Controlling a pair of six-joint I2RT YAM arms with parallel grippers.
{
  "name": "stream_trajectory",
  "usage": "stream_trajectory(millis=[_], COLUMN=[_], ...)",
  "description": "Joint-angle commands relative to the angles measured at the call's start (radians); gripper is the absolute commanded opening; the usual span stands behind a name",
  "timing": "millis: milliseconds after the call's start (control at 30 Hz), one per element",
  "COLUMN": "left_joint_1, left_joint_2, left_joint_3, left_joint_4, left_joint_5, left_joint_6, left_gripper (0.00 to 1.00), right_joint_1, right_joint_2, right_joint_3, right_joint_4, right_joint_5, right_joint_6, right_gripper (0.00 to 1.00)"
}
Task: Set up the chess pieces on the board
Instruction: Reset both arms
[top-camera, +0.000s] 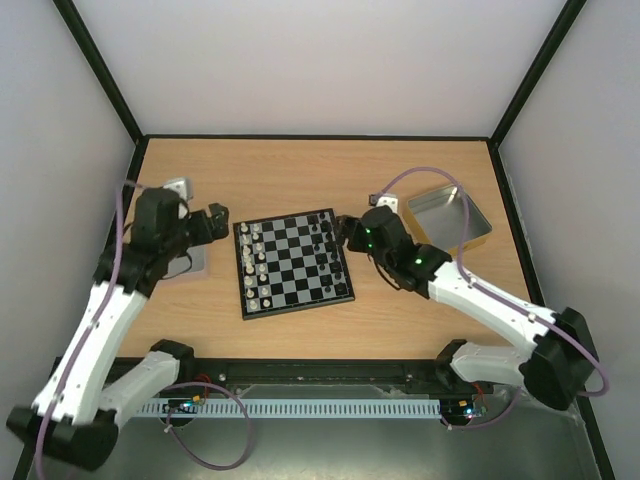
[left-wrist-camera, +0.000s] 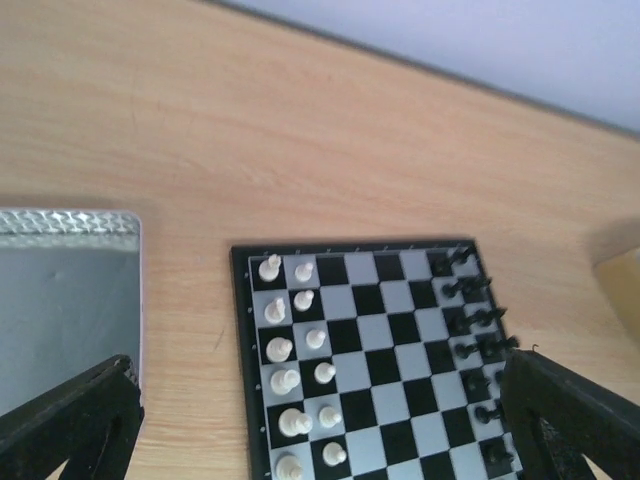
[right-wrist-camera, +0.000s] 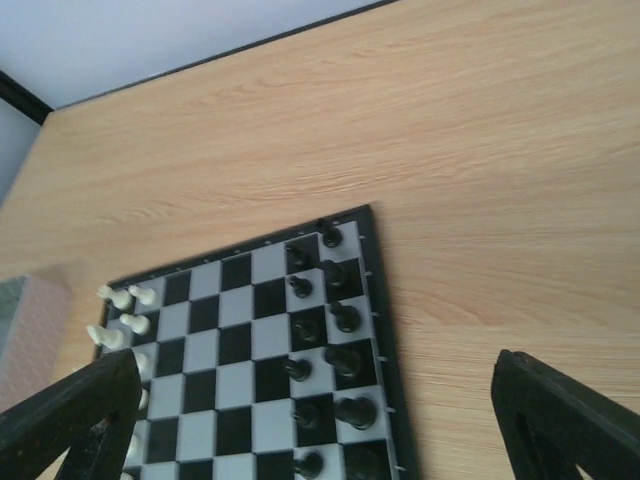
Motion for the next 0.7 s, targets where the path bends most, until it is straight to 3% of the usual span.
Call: stream_trajectory(millis=[0, 300, 500, 667], left_joint_1=[0.006, 0.006, 0.006, 0.006], left_joint_2=[-0.236, -0.519, -0.614, -0.685], left_joint_3=[-0.096, -0.109, -0.065, -0.043], left_joint_4=[0.111, 0.021, -0.047, -0.055], left_joint_5=[-0.038, -0.150, -0.237, -0.249], left_joint_6=[-0.003, -0.009, -0.001, 0.021], left_gripper=[0.99, 0.99, 0.99, 0.99], right_joint_1=[-0.004, -0.004, -0.004, -0.004], right_joint_2=[-0.157, -0.501, -0.715, -0.861], right_joint_3=[0.002, -0.032, -0.021, -0.020], right_joint_4=[-0.151, -0.330, -0.455, -0.483], right_joint_5=[0.086, 0.291, 0.445, 0.482], right_joint_6=[-0.083, -0.062, 0.001, -0.017], right_gripper=[1.00, 0.98, 0.98, 0.98])
